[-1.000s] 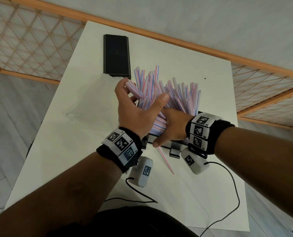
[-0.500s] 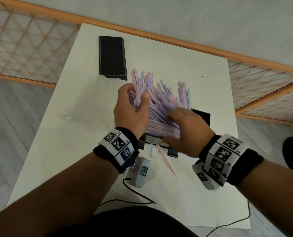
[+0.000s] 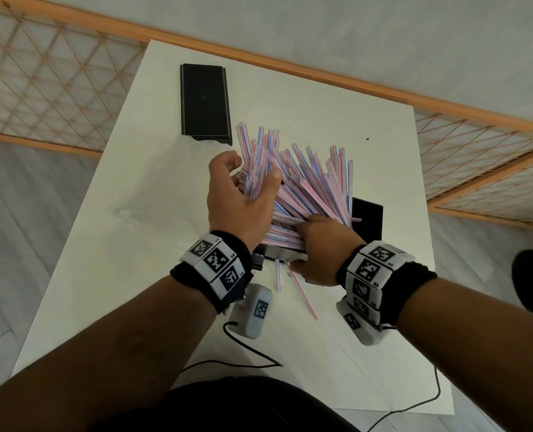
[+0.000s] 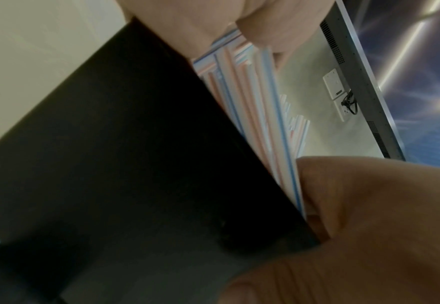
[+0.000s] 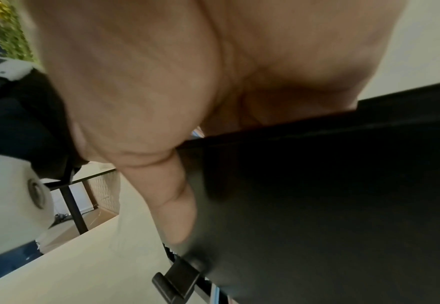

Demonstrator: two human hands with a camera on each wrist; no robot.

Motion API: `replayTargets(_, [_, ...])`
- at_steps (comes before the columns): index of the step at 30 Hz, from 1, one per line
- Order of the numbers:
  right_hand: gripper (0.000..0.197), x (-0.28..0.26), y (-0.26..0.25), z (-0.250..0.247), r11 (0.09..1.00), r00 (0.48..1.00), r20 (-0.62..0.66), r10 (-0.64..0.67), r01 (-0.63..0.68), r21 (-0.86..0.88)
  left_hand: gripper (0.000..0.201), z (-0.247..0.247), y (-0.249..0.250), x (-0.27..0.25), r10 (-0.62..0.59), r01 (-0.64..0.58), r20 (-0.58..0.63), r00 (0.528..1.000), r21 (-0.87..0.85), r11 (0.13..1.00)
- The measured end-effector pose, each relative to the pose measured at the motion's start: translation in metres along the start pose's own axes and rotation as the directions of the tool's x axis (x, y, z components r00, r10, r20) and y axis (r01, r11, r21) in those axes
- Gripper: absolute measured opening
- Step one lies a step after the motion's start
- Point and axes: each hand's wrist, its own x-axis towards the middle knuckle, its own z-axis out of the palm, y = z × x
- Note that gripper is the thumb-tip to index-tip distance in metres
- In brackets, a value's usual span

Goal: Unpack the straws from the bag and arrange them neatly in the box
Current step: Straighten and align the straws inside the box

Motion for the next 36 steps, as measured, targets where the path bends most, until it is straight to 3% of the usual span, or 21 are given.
replayTargets(8, [0.038,0.007,-0.003,-0.005,0.994,0.99,0.111,0.091,-0.098,0.057,0.064,-0.002,-0.004,-0.002,0.026,-0.025,0.021,0.999,-0.057,0.998])
replayTargets(13, [0.053,0.013,-0.009,-0.012,0.993,0.976,0.203,0.074,-0.09,0.074,0.069,-0.003,-0.005,-0.002,0.057,-0.051,0.046,0.997,-0.112,0.992])
replayTargets(16, [0.047,0.02,-0.012,-0.015,0.987,0.964,0.261,0.059,-0.095,0.129,0.066,-0.004,-0.006,-0.001,0.074,-0.067,0.047,0.996,-0.149,0.987])
replayTargets(21, [0.055,0.031,-0.018,-0.017,0.989,0.954,0.298,0.025,-0.067,0.131,0.069,-0.005,-0.009,0.0,0.06,-0.048,0.043,0.997,-0.235,0.971])
replayTargets(25, [0.097,0.038,-0.017,-0.023,0.991,0.925,0.381,0.016,-0.064,0.114,0.069,-0.005,-0.011,0.001,0.065,-0.051,0.059,0.996,-0.224,0.973])
replayTargets(31, [0.104,0.048,-0.018,-0.033,0.989,0.902,0.432,0.002,-0.065,0.131,0.073,-0.003,-0.014,0.002,0.072,-0.061,0.039,0.997,-0.228,0.972])
replayTargets(36, [0.133,0.056,-0.017,-0.033,0.977,0.864,0.503,-0.028,-0.084,0.197,0.07,-0.002,-0.014,0.002,0.075,-0.067,0.032,0.997,-0.203,0.977])
